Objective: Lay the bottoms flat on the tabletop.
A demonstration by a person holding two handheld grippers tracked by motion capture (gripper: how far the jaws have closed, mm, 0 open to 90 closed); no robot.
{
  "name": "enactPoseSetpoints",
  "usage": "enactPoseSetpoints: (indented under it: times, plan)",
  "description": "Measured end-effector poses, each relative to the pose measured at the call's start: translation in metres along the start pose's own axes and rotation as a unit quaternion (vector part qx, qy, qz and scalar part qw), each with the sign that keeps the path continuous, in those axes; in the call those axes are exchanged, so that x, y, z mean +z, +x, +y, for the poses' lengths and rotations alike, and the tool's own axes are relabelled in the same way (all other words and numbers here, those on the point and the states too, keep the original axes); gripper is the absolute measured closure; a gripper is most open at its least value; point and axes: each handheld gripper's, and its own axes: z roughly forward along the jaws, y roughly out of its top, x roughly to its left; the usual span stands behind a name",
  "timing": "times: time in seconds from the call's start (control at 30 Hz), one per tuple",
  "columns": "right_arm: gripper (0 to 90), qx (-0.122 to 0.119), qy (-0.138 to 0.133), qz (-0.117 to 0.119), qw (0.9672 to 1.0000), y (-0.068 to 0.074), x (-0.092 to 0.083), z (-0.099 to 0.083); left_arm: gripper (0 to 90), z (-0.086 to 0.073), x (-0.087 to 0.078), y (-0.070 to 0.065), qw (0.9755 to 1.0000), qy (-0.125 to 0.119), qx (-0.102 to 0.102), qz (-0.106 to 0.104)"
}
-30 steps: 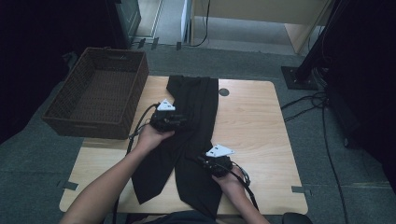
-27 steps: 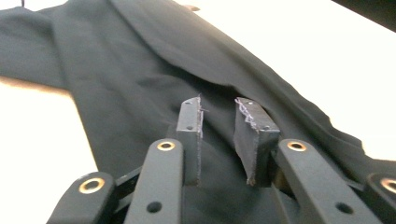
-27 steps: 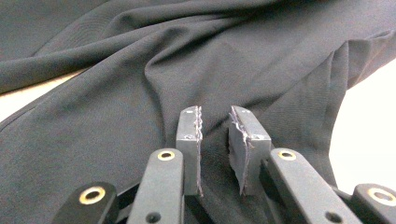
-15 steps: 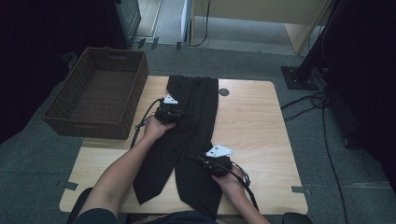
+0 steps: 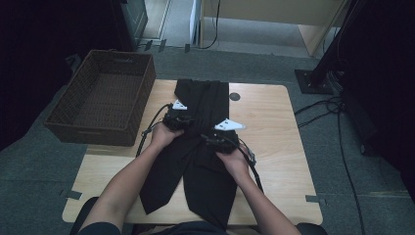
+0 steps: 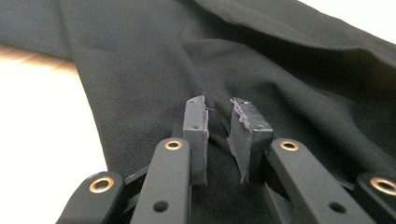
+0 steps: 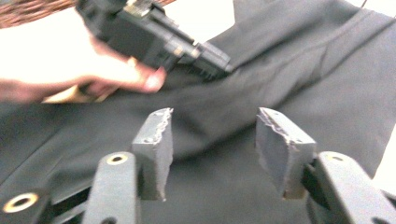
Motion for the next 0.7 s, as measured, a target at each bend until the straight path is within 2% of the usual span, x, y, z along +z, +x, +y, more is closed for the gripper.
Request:
enactPoseSetpoints:
  times: [0.1, 0.17, 0.23, 0.3, 0.33, 0.37, 0.4, 0.43, 0.53, 0.57, 0.63, 0.7]
  plan:
    - [40.5, 0.005, -0.006, -0.007, 0.9999, -0.004, 0.022, 0.011, 76.6, -0.001, 0.000, 0.000, 1.0000, -0.005, 0.002, 0.001]
    - [38.6, 0.011, 0.011, -0.015, 0.9998, -0.008, 0.038, 0.013, 76.5, -0.002, 0.000, 0.000, 1.0000, -0.006, 0.002, 0.002]
    - [41.6, 0.024, 0.032, -0.025, 0.9989, -0.012, 0.051, 0.010, 76.5, -0.002, -0.001, 0.000, 1.0000, -0.006, 0.001, 0.000]
    - [52.2, 0.035, 0.053, -0.030, 0.9975, -0.015, 0.059, 0.006, 76.5, -0.003, -0.002, 0.001, 1.0000, -0.006, -0.002, -0.001]
    - [62.4, 0.035, 0.064, -0.033, 0.9968, -0.016, 0.061, 0.004, 76.5, -0.003, -0.002, 0.001, 1.0000, -0.006, -0.004, -0.001]
    - [76.5, 0.036, 0.079, -0.030, 0.9958, -0.018, 0.061, 0.003, 76.4, -0.003, -0.003, 0.001, 1.0000, -0.002, -0.004, -0.001]
    - [84.0, 0.033, 0.090, -0.034, 0.9948, -0.018, 0.061, 0.002, 76.0, -0.002, -0.005, 0.002, 1.0000, 0.000, -0.007, -0.002]
    - [88.7, 0.021, 0.093, -0.031, 0.9949, -0.018, 0.058, 0.002, 74.0, 0.000, -0.007, 0.002, 1.0000, 0.002, -0.009, -0.004]
    - [90.0, 0.005, 0.085, -0.032, 0.9959, -0.019, 0.042, 0.007, 71.2, 0.005, -0.021, 0.007, 0.9995, -0.024, -0.019, -0.001]
    - [90.0, 0.003, 0.081, -0.030, 0.9963, -0.020, 0.035, 0.008, 71.0, 0.007, -0.026, 0.009, 0.9994, -0.031, -0.017, 0.006]
    - [90.0, -0.004, 0.069, -0.031, 0.9972, -0.024, 0.020, 0.011, 71.1, 0.010, -0.033, 0.013, 0.9991, -0.035, -0.017, 0.014]
    - [90.0, 0.004, 0.062, -0.028, 0.9977, -0.028, 0.005, 0.012, 71.0, 0.011, -0.037, 0.016, 0.9987, -0.040, -0.018, 0.027]
